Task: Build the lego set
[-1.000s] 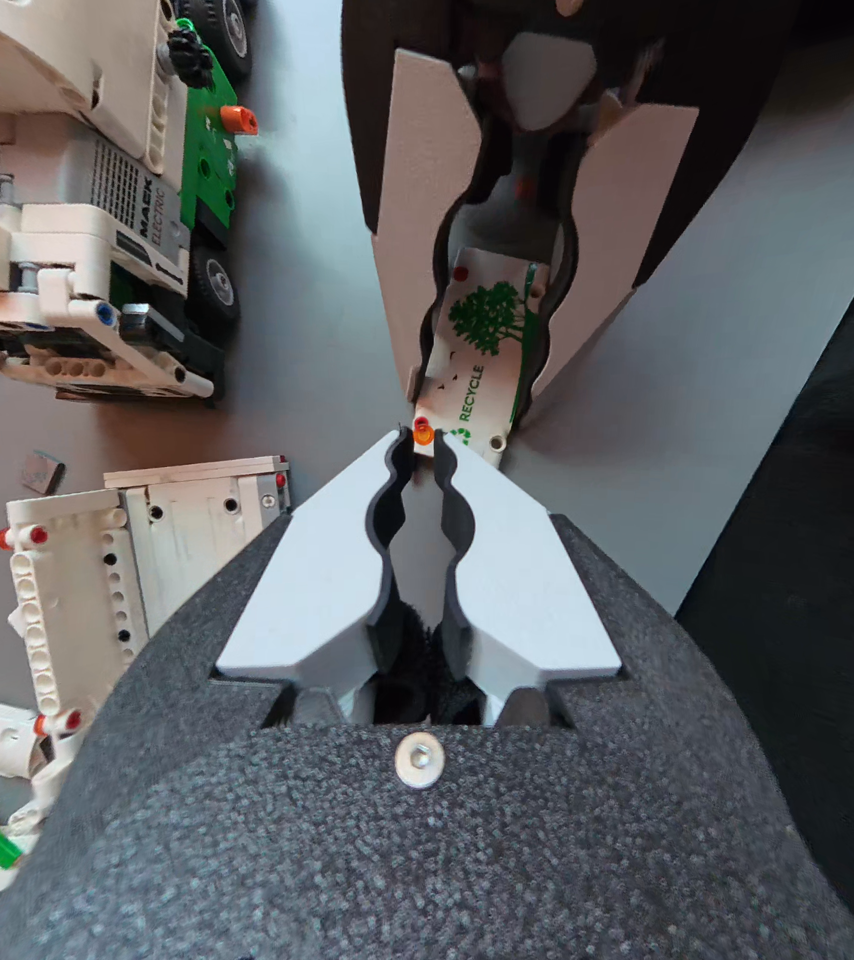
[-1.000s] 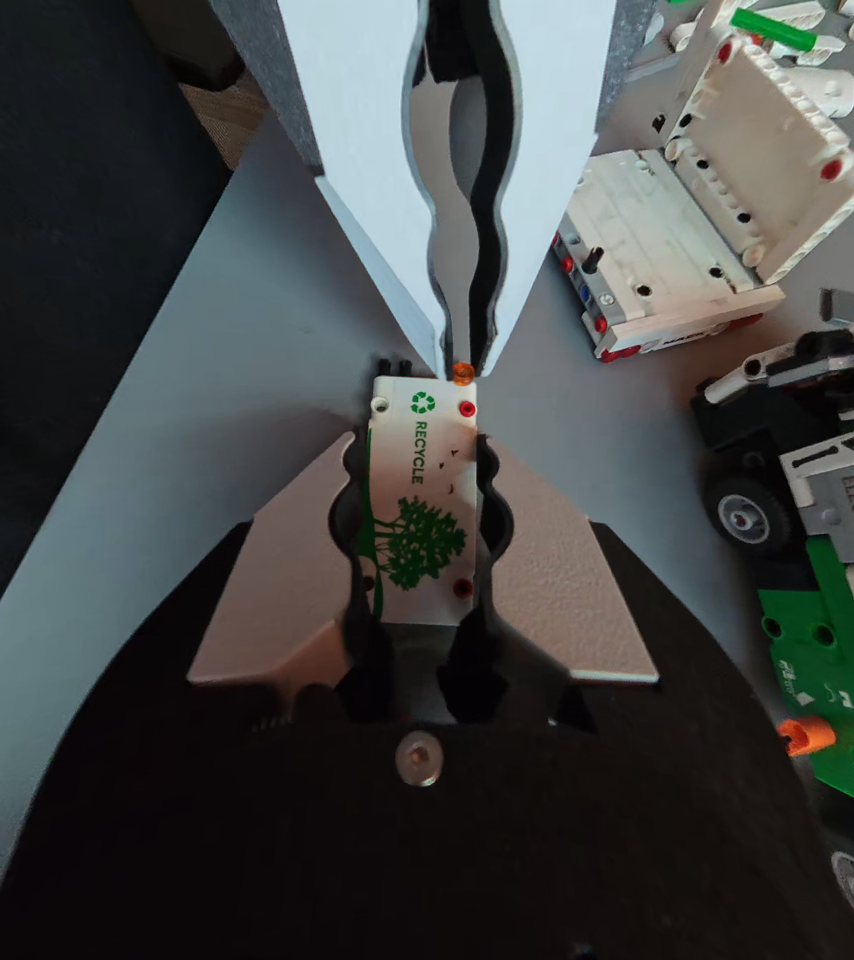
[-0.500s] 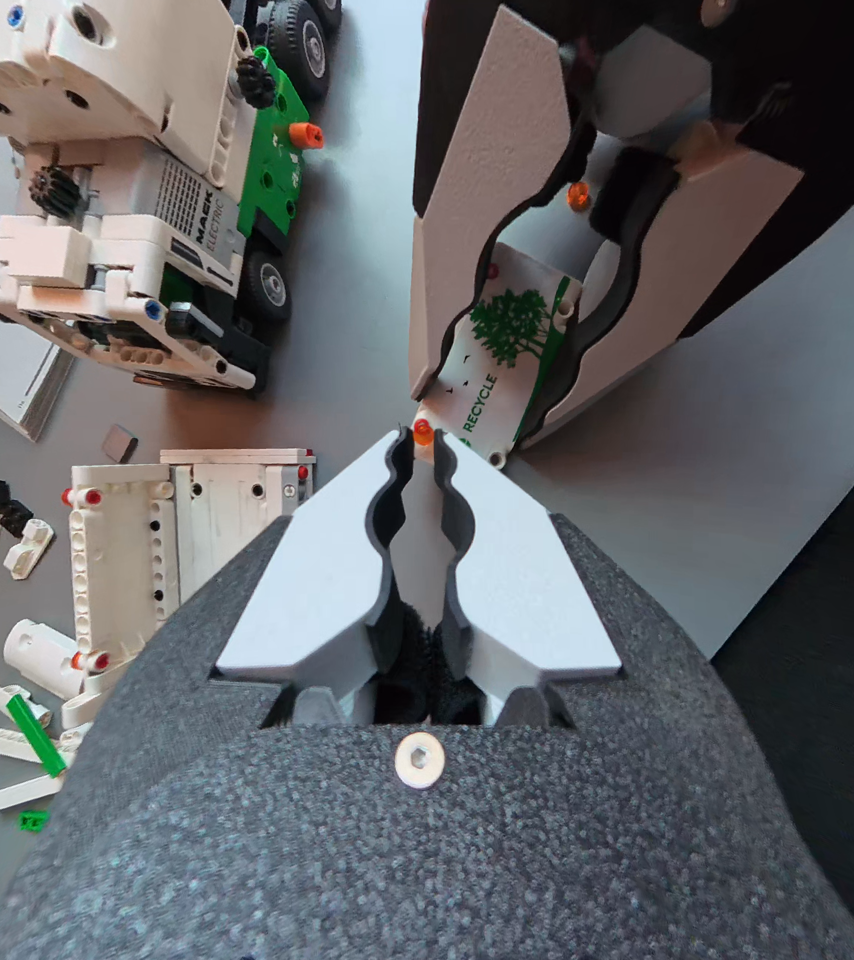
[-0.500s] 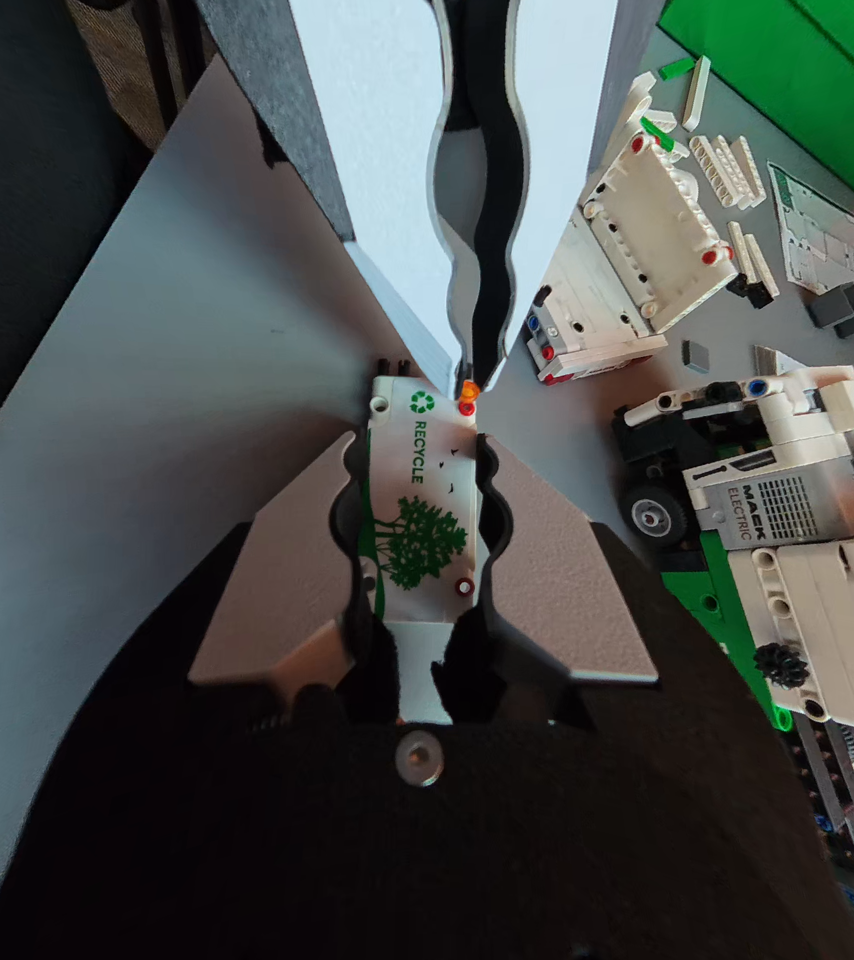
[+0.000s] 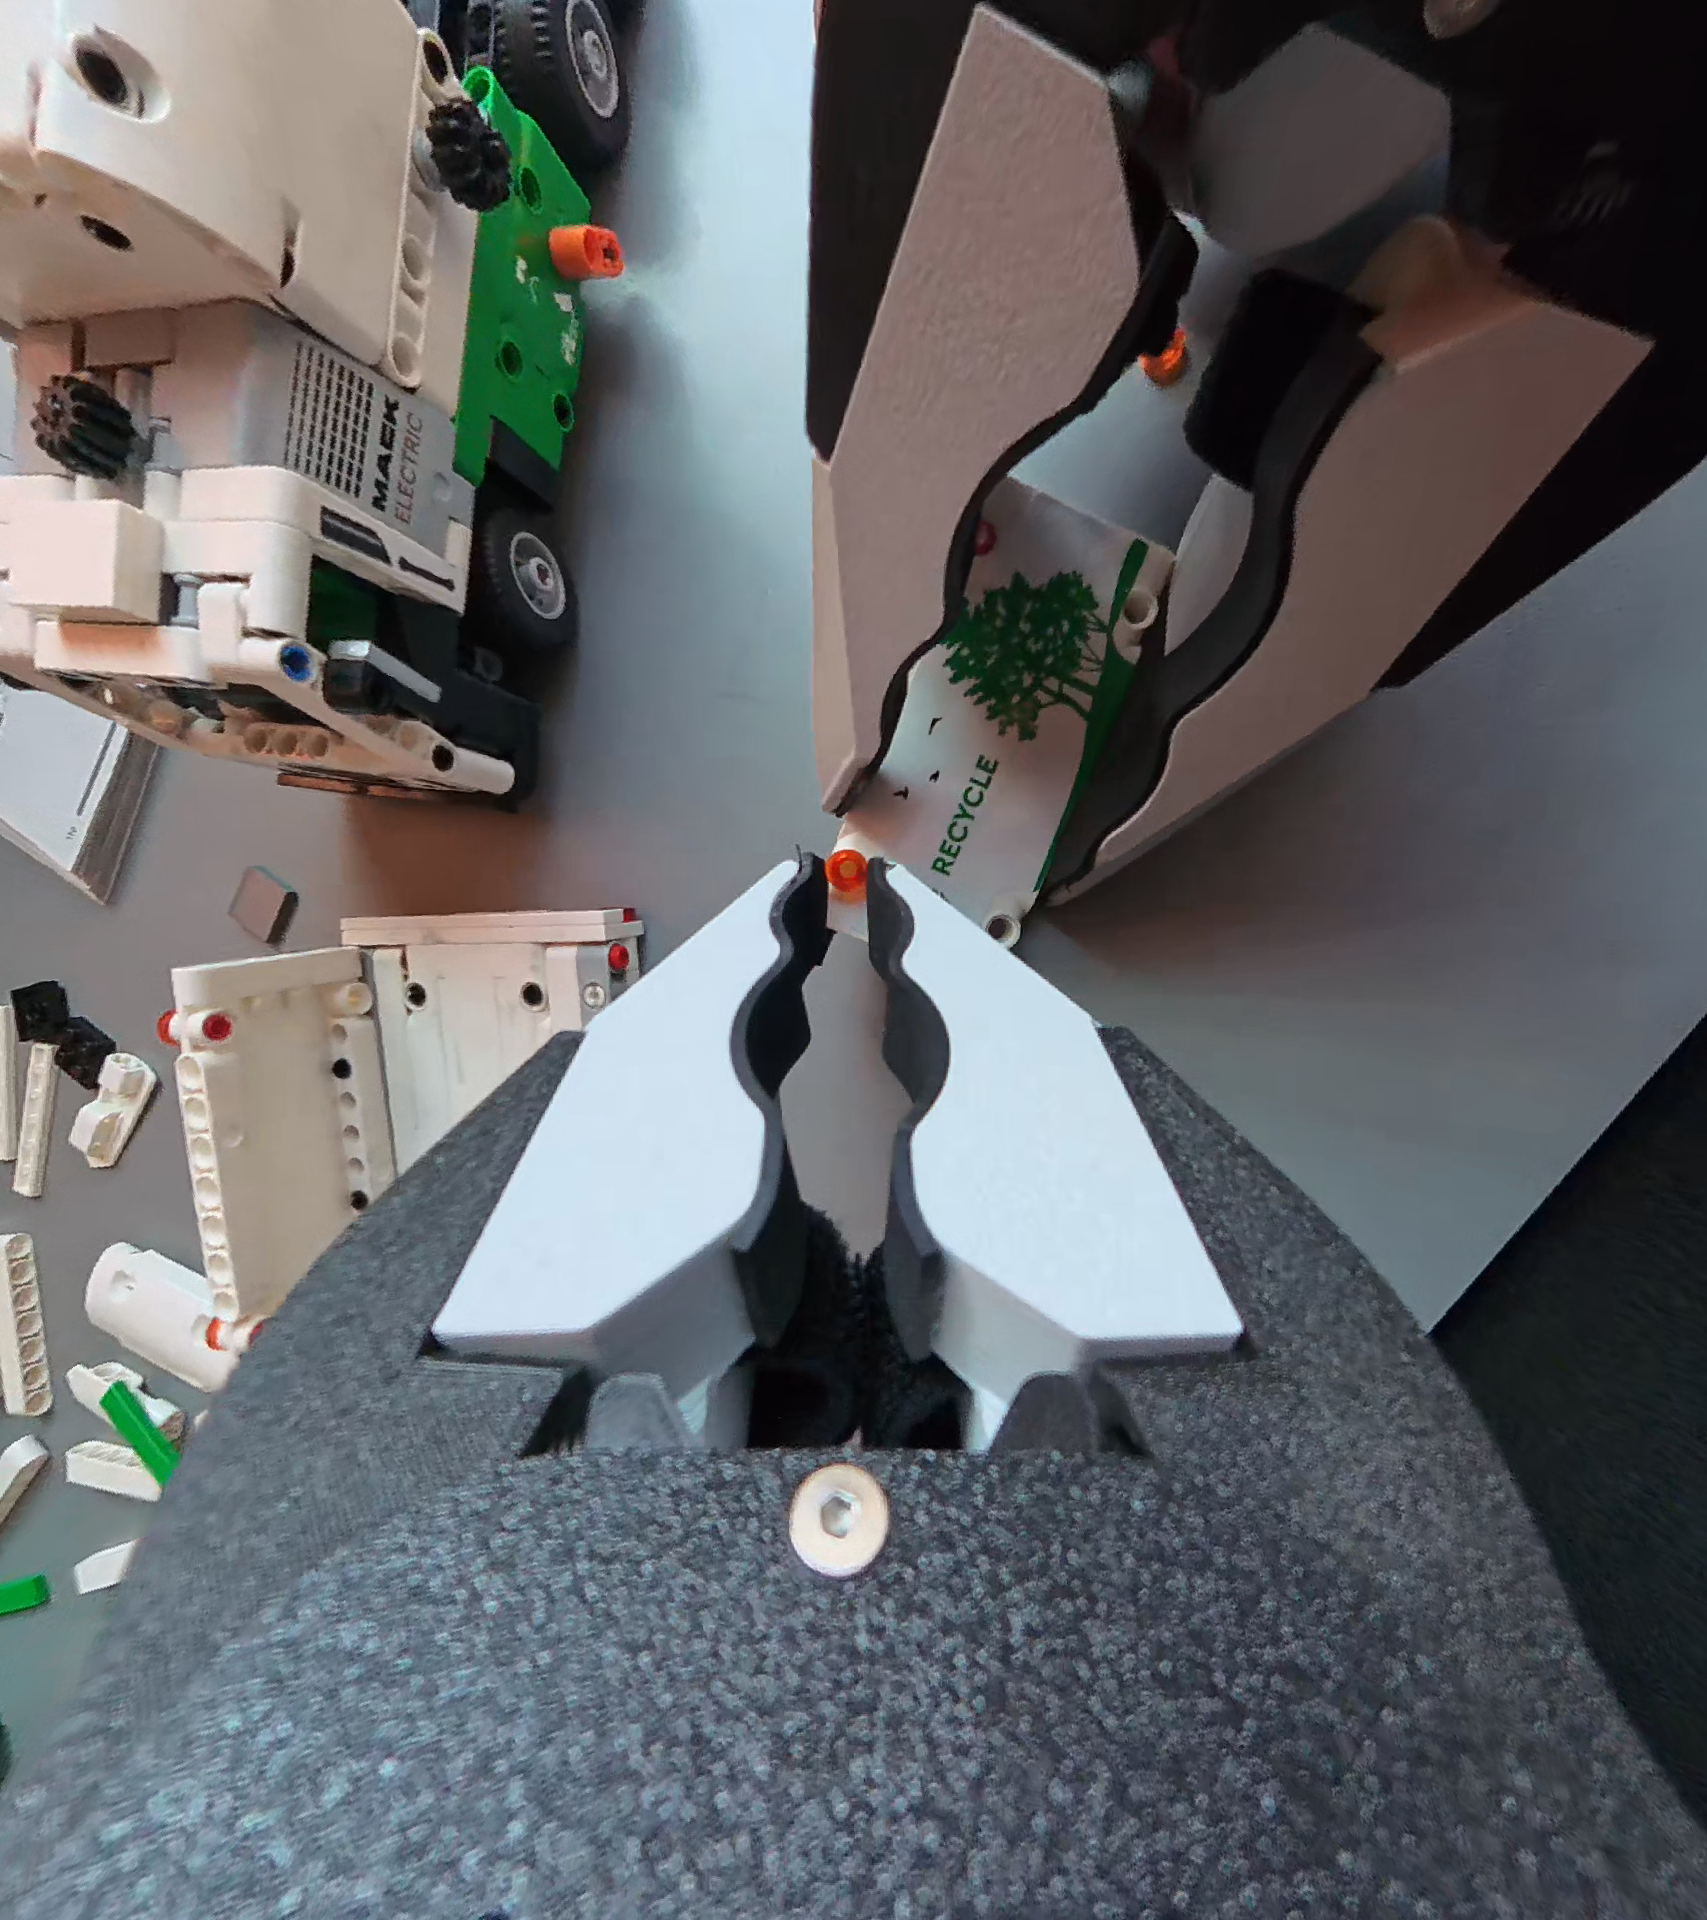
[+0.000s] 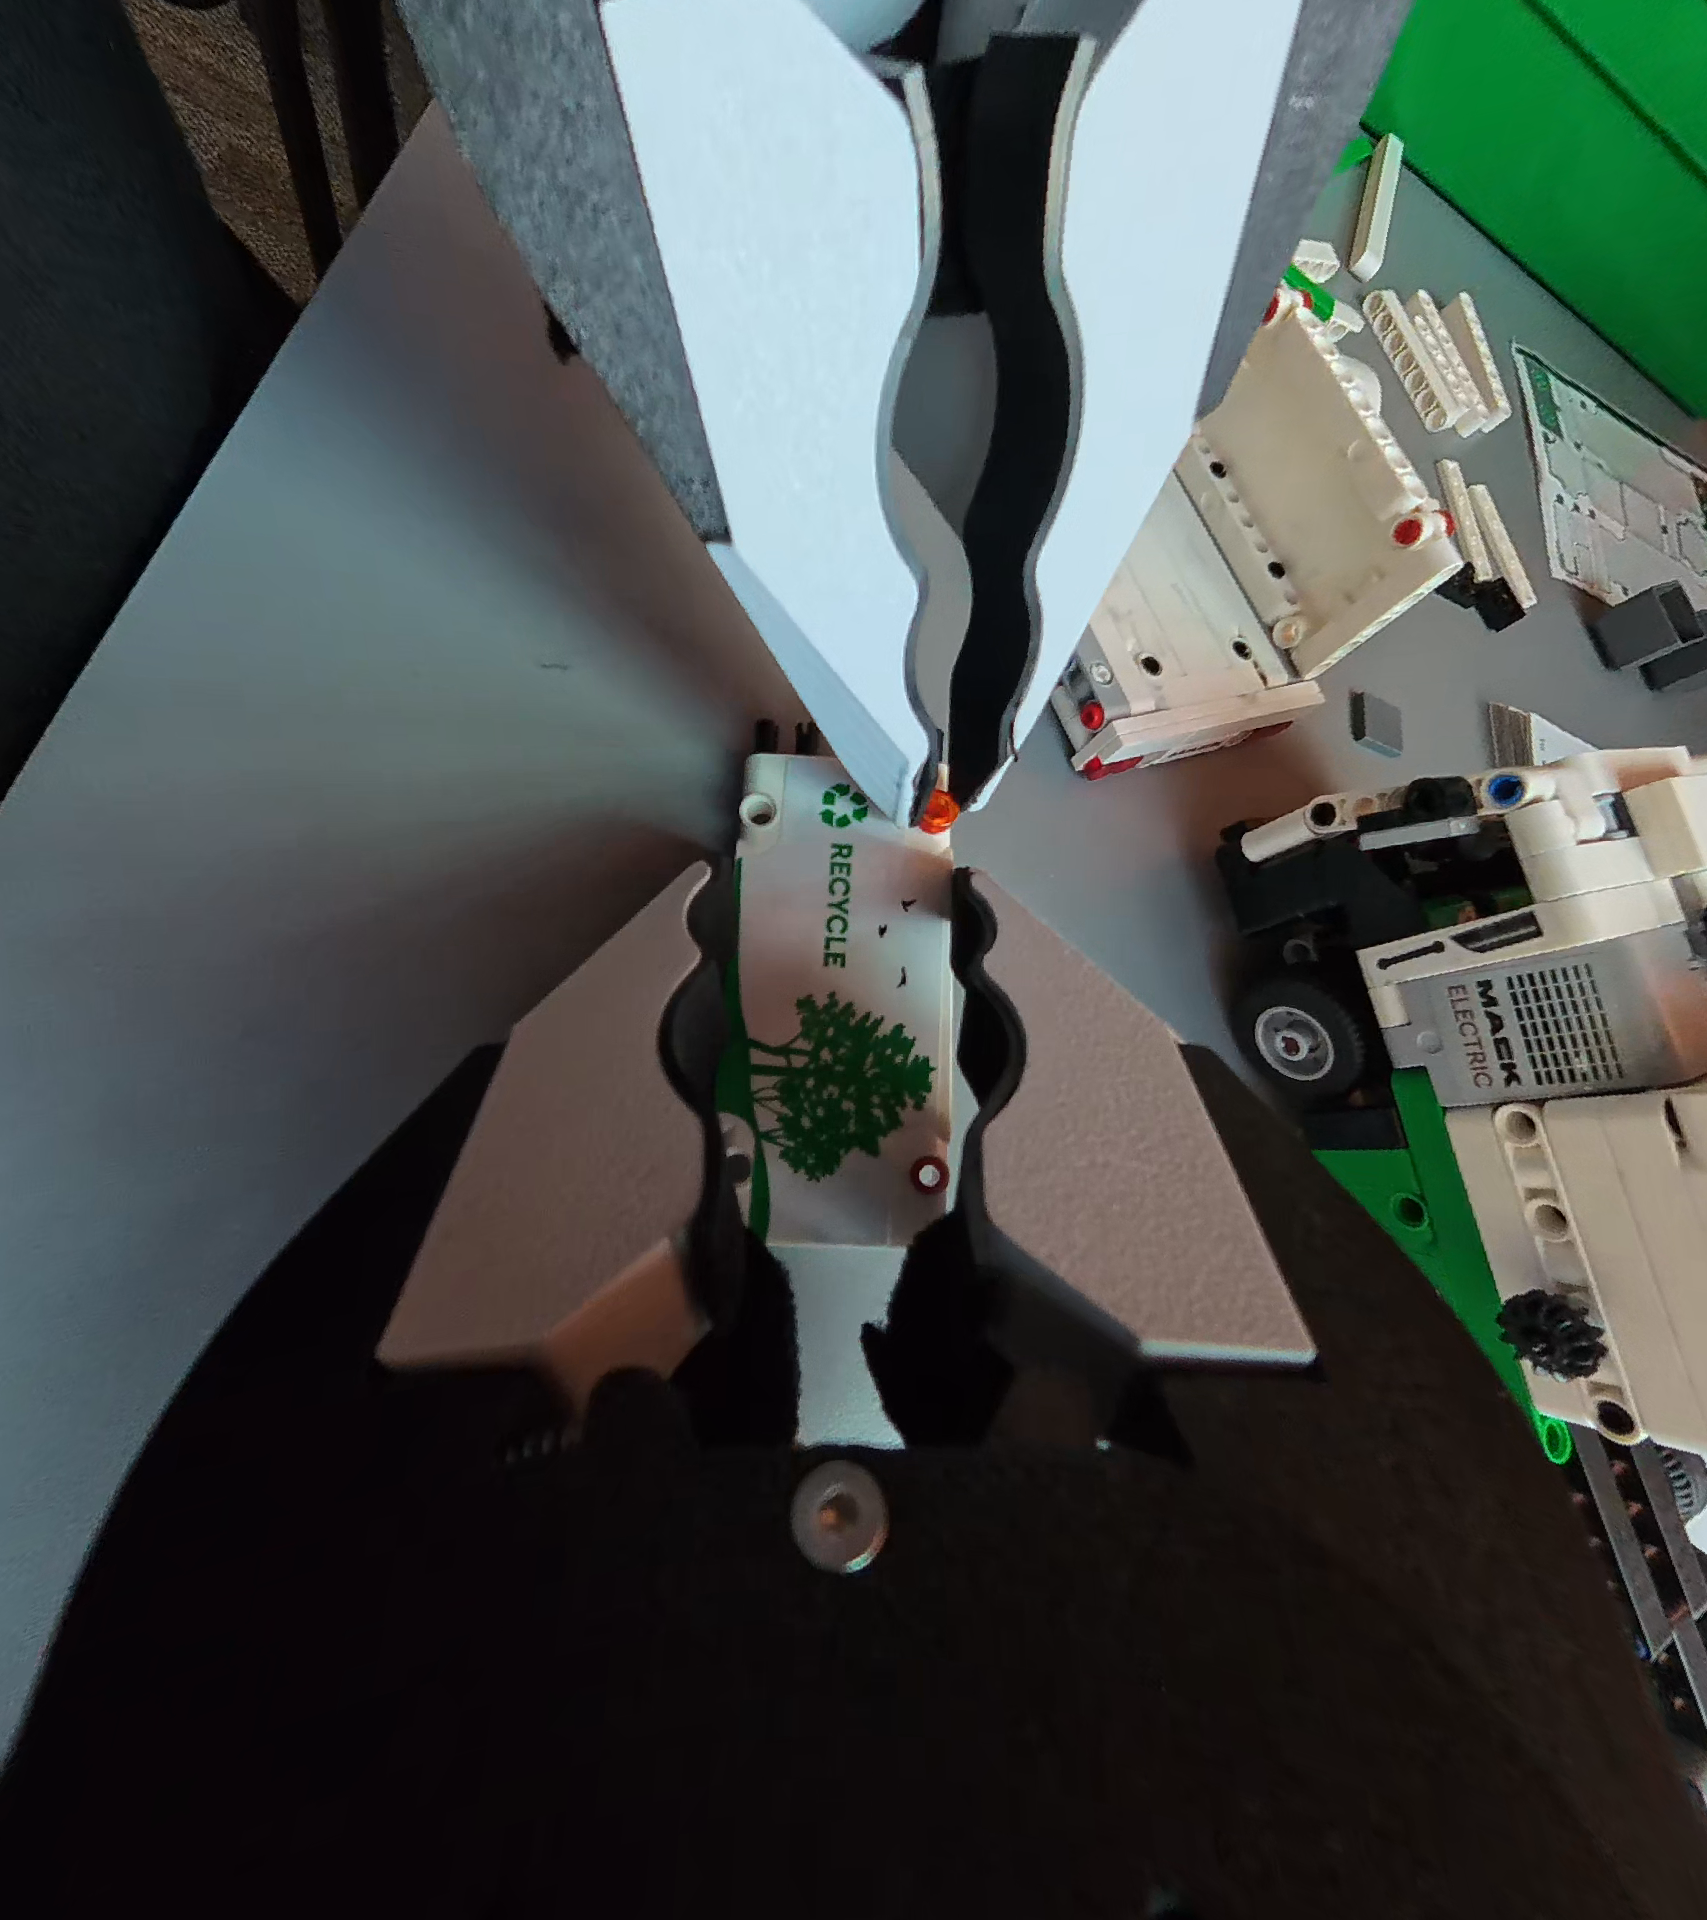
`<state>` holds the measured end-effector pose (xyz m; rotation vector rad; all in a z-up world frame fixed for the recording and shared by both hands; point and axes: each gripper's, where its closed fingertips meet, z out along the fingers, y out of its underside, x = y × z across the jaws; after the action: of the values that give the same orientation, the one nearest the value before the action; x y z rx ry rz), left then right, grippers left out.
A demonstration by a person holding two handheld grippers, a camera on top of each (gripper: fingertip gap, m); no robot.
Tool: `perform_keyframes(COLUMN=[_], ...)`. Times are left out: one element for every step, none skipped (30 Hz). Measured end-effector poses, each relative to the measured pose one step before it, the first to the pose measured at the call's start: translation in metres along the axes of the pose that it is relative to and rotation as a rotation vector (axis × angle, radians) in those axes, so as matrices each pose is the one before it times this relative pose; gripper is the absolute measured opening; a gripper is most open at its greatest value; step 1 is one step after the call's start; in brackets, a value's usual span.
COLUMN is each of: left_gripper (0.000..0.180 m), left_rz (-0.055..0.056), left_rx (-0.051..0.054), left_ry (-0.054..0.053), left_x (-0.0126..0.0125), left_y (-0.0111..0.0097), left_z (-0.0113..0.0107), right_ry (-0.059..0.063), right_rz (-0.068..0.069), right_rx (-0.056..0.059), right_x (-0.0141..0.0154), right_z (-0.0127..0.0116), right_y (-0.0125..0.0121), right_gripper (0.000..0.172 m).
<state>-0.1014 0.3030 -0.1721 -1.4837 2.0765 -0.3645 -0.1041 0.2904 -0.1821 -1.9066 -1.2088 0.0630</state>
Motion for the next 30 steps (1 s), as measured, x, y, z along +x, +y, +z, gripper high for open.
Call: perform_keyframes(left_gripper=[0.006,0.006,0.006,0.006,0.006,0.006,0.006,0.006,0.006,0.007,0.008,0.009,0.01,0.01,0.011,0.014,0.016,0.017,0.019,0.02,0.02,0.018,0.018,0.018,0.017,0.016,0.016,0.016,0.016,0.016], left_rz=[0.0077,0.0037,-0.0013,-0.0065,-0.0073,-0.0044,-0.003,-0.0022,-0.0021,-0.0022,-0.003,-0.004,-0.0038,-0.0025,-0.0032,-0.0075,-0.013,-0.0161,-0.0163,-0.0165,-0.0146,-0.0082,-0.0027,0.0009,0.0026,0.0027,0.0053,0.0077,0.0062,0.0015], left_rx=[-0.0041,-0.0006,0.0023,0.0034,0.0028,0.0018,0.001,0.0004,0.0001,0.0008,0.0019,0.0017,0.0007,0.0015,0.0027,0.0048,0.0109,0.0142,0.0136,0.0149,0.0169,0.0147,0.007,0.0012,0.0019,0.0047,0.0028,-0.0054,-0.0068,-0.0019], left_ry=[-0.0019,-0.0005,0.0014,0.0029,0.0036,0.0031,0.0021,0.0014,0.001,0.0016,0.0026,0.004,0.0037,0.0014,0.0007,0.0036,0.0072,0.0103,0.0115,0.0086,0.0086,0.0084,-0.0025,-0.0056,0.0045,0.0047,-0.0022,-0.0014,-0.0014,-0.0031], left_x=[-0.00003,0.00005,0.00005,0.00004,0.0001,0.00005,0.00003,-0.00008,0.00001,0.00021,0.00034,0.00047,0.00046,0.00021,0.00013,0.00034,0.00067,0.0007,0.00055,-0.00014,-0.00024,0.00004,-0.00122,-0.00124,0.00072,0.00108,0.0004,0.00065,0.00029,-0.00069], left_y=[-0.00004,-0.00009,-0.00006,-0.00003,0.00009,-0.00004,0.00005,-0.00005,0.00009,0.00004,-0.00004,0.0002,0.00016,-0.00007,-0.00025,-0.00038,-0.00117,-0.00123,-0.00093,-0.00074,-0.00061,-0.00028,0.00006,-0.00012,-0.00084,-0.00155,-0.00105,0.00062,0.00135,0.0019], left_z=[0.00008,0.00006,0.00008,-0.00001,-0.00005,-0.00003,-0.00002,0.00004,0.00003,0.00001,0.00018,0.0002,0.0001,0.00006,-0.00021,-0.0004,-0.00076,-0.00119,-0.00137,-0.00183,-0.00211,-0.00163,-0.00096,-0.00028,0.00017,0.00043,0.00068,0.00079,-0.00035,-0.00264], right_ry=[-0.0006,0.0002,-0.0004,-0.0008,-0.0007,-0.0004,-0.0002,-0.0009,-0.0009,-0.0005,-0.0014,-0.0018,-0.0017,-0.0003,0.0008,0.001,0.0044,0.0035,0.0021,0.0029,0.0019,-0.0009,-0.0023,-0.0011,0.0006,0.0023,-0.0014,-0.0003,0.0012,0.0005], right_rz=[0.0017,-0.0005,0.001,0.0009,0.0011,0.0001,-0.0008,0.0017,0.0022,0.0016,0.0023,0.003,0.0031,0.0002,-0.0014,-0.0019,-0.0035,-0.0045,-0.004,-0.0053,-0.0035,0.0015,0.0037,0.0012,0.0002,0.0009,0.0019,0.0013,-0.0011,0.0002], right_rx=[0.0,0.0014,0.0002,0.0001,0.001,0.0017,0.0014,0.0011,0.0013,0.0014,0.0014,0.0015,0.001,0.0009,0.0005,0.0003,0.0003,0.0002,0.0,0.0002,0.0013,0.0009,-0.0002,0.0006,0.0011,0.0004,0.0005,0.0003,0.0003,-0.0001], right_x=[0.00005,0.00001,0.0,0.00003,-0.00002,0.00001,0.00006,0.00001,0.00006,0.0,0.00009,-0.00004,0.00004,0.0,0.00009,0.00002,0.00032,0.00012,0.00002,0.00007,0.0,-0.00001,-0.00001,-0.00007,0.00018,0.00043,-0.00002,0.00003,0.0,-0.00002], right_z=[0.00003,0.00005,0.00003,0.00009,-0.00007,0.00009,-0.00006,0.00011,0.00009,0.00007,0.0001,0.0,0.00003,0.00001,0.00004,-0.00001,0.00003,-0.0001,0.0,-0.00012,-0.00006,-0.00003,0.0001,0.00002,-0.00001,0.00017,0.00002,-0.00003,0.0,-0.00007], right_y=[0.00011,-0.00003,0.00002,0.00002,0.00007,-0.00003,-0.00003,-0.00005,0.00014,-0.00007,0.00004,0.00011,0.00016,-0.00005,0.00001,-0.00015,-0.00004,0.0,-0.00015,-0.00015,-0.00004,-0.00006,0.00009,0.00004,-0.00002,0.00005,0.00012,-0.00005,-0.00002,0.00003], right_gripper=[0.04,0.04,0.04,0.04,0.04,0.04,0.04,0.04,0.04,0.04,0.04,0.04,0.04,0.04,0.04,0.04,0.04,0.04,0.04,0.04,0.04,0.04,0.04,0.04,0.04,0.04,0.04,0.04,0.04,0.04])
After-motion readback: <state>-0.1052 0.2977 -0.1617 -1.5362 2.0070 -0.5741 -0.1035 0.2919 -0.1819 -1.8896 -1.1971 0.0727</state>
